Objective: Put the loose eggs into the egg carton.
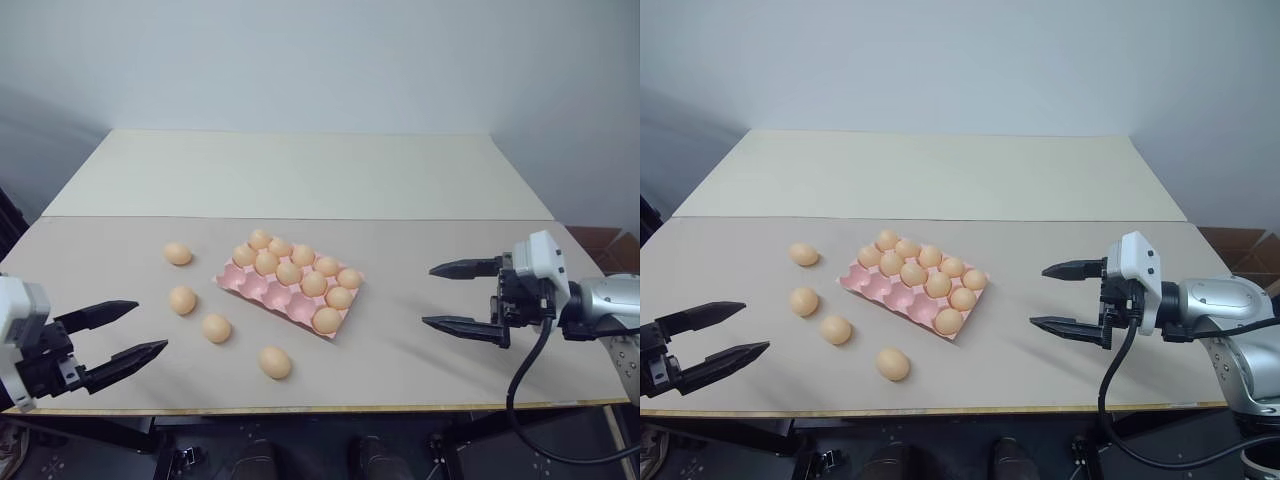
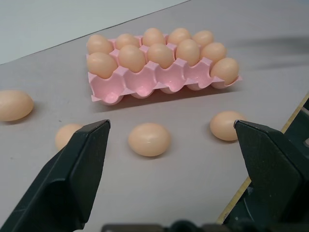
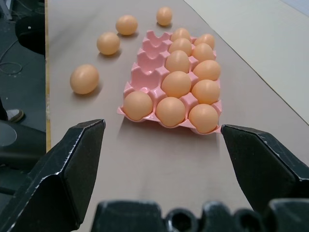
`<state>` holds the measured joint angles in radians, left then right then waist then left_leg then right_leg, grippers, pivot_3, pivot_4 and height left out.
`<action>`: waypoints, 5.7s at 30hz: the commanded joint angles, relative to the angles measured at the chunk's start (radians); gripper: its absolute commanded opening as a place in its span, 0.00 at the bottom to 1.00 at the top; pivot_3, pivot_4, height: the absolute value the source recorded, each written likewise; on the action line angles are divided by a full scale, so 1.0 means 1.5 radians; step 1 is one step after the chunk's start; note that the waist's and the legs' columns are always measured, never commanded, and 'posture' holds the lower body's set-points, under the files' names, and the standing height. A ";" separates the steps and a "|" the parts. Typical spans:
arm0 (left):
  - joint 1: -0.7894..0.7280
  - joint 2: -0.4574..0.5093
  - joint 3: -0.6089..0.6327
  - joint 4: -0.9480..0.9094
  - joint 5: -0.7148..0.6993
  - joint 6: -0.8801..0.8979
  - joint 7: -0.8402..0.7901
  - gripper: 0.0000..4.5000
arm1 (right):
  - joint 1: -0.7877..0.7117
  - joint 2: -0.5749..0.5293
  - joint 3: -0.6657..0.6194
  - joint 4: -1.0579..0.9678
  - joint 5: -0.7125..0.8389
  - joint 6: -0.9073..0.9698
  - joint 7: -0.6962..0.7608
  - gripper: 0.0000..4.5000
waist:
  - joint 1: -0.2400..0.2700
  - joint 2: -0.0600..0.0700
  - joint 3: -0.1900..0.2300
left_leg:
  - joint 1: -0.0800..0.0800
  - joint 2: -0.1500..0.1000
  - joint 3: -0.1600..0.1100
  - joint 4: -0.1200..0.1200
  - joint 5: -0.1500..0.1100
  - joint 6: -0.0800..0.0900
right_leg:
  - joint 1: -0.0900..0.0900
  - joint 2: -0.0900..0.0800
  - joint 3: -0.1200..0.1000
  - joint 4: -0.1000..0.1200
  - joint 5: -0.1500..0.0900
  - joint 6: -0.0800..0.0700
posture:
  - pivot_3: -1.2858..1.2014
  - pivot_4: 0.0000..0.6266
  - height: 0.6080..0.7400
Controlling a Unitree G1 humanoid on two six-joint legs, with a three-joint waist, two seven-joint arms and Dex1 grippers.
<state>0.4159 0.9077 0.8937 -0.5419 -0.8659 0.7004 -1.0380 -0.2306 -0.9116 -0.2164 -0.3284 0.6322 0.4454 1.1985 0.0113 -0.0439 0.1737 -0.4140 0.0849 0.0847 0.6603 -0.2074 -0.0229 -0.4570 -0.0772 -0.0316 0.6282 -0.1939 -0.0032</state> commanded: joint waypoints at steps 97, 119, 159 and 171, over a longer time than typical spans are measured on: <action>-0.614 -0.089 -0.638 0.269 0.293 -0.229 -0.153 0.41 | 0.017 0.008 -0.008 -0.084 -0.005 -0.019 -0.039 1.00 | 0.002 0.000 0.000 | 0.000 -0.001 0.000 0.001 0.003 0.005 | 0.001 0.001 0.001 0.001 0.003 0.005 | 0.52 0.24 1.00; -0.668 -0.178 -0.711 0.381 0.405 -0.290 -0.111 0.94 | 0.027 0.000 -0.026 -0.107 0.004 -0.008 -0.062 1.00 | 0.000 0.000 0.000 | 0.000 -0.001 0.000 0.001 0.003 0.006 | 0.001 0.001 0.002 0.001 0.003 0.005 | 0.52 0.24 1.00; -0.054 -0.016 -0.045 0.037 0.123 -0.082 -0.045 1.00 | 0.011 0.011 -0.005 -0.070 -0.003 -0.020 -0.032 1.00 | 0.000 0.000 0.000 | 0.001 0.000 0.001 0.001 0.003 0.005 | 0.000 0.000 0.002 0.001 0.000 0.001 | 0.52 0.24 1.00; -0.230 -0.010 -0.395 0.086 0.282 -0.081 0.104 1.00 | 0.023 0.011 -0.017 -0.093 0.003 -0.014 -0.045 1.00 | 0.001 0.001 0.000 | 0.000 0.000 0.001 0.000 0.003 0.005 | 0.000 0.000 0.002 0.000 0.001 0.001 | 0.52 0.24 1.00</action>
<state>0.0894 0.8973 0.3246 -0.4181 -0.4686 0.5873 -0.9035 -0.1997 -0.8906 -0.2096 -0.4348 0.6133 0.4354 1.1342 0.0121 -0.0431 0.1730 -0.4136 0.0842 0.0864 0.6610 -0.2029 -0.0151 -0.4565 -0.0767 -0.0279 0.6288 -0.1927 -0.0013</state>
